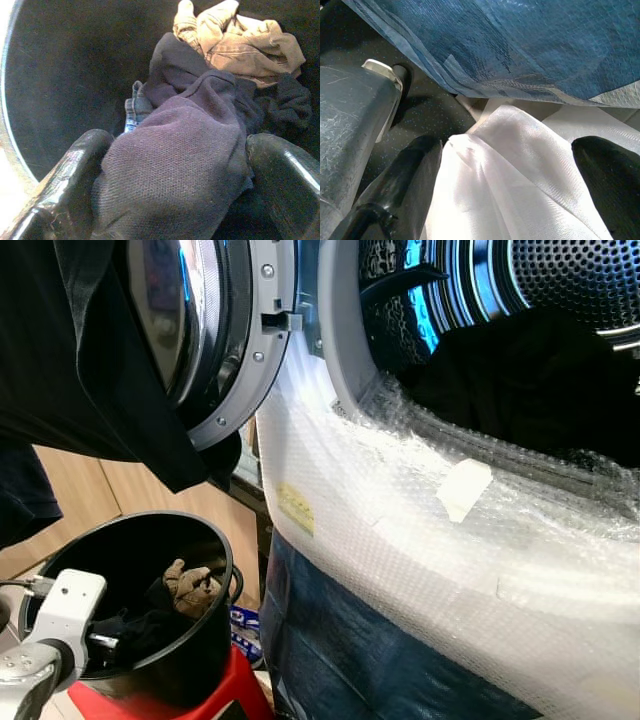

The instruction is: Clothes washing

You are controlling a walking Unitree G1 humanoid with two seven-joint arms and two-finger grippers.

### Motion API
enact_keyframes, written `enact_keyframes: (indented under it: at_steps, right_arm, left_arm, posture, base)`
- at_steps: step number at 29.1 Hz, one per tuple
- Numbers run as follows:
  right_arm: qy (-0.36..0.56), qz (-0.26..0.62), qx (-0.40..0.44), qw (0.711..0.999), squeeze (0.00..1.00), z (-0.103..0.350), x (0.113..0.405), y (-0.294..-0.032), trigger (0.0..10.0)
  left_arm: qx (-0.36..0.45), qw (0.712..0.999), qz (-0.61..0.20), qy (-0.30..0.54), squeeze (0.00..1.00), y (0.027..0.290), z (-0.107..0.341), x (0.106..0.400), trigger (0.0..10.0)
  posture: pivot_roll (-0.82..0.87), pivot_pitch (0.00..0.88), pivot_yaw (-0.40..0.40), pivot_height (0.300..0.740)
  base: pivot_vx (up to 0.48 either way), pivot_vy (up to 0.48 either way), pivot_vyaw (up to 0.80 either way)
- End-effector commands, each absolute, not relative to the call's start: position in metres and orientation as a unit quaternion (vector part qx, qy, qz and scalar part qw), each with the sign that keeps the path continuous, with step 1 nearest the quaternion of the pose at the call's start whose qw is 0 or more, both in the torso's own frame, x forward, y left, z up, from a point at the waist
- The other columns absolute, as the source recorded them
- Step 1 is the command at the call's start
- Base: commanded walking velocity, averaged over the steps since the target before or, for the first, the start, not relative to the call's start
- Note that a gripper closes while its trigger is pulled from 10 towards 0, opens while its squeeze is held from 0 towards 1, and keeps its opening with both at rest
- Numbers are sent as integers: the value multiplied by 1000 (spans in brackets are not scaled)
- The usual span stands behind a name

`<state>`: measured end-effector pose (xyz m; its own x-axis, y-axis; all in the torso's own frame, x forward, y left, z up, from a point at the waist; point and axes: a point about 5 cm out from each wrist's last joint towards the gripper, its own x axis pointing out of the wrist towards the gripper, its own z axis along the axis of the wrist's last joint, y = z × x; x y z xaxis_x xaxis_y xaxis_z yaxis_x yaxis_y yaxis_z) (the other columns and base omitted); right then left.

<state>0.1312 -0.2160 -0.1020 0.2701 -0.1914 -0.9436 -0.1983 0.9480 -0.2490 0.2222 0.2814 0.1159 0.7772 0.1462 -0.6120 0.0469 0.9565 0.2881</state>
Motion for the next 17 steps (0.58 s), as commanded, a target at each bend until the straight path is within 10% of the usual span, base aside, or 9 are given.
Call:
enact_keyframes:
  at_steps: [1,3,5,6,7,17]
  right_arm:
    - [610,3,-157,776,0,-103,127,-217,10000]
    - [611,4,-157,776,0,-103,127,-217,10000]
    - [611,5,-157,776,0,-103,127,-217,10000]
    - [611,5,-157,776,0,-103,127,-217,10000]
    - [611,5,-156,776,0,-103,128,-216,10000]
    - [614,13,-159,773,0,-103,128,-216,10000]
  left_arm:
    - [152,927,27,342,0,280,110,220,10000]
    - [149,927,27,344,0,280,108,220,10000]
    - [147,926,26,346,0,280,107,220,3294]
    - [147,926,26,346,0,280,107,220,3294]
    - [147,926,24,347,0,280,107,220,0]
    - [144,926,6,350,0,278,104,219,0]
  posture:
    - [142,74,-47,740]
    - [141,74,-47,740]
    - [141,72,-48,740]
    - [141,72,-48,740]
    - [142,72,-47,740]
    - [147,68,-55,740]
  base:
    - [0,0,0]
    - [0,0,0]
    - [0,0,0]
    - [0,0,0]
    - [0,0,0]
    - [0,0,0]
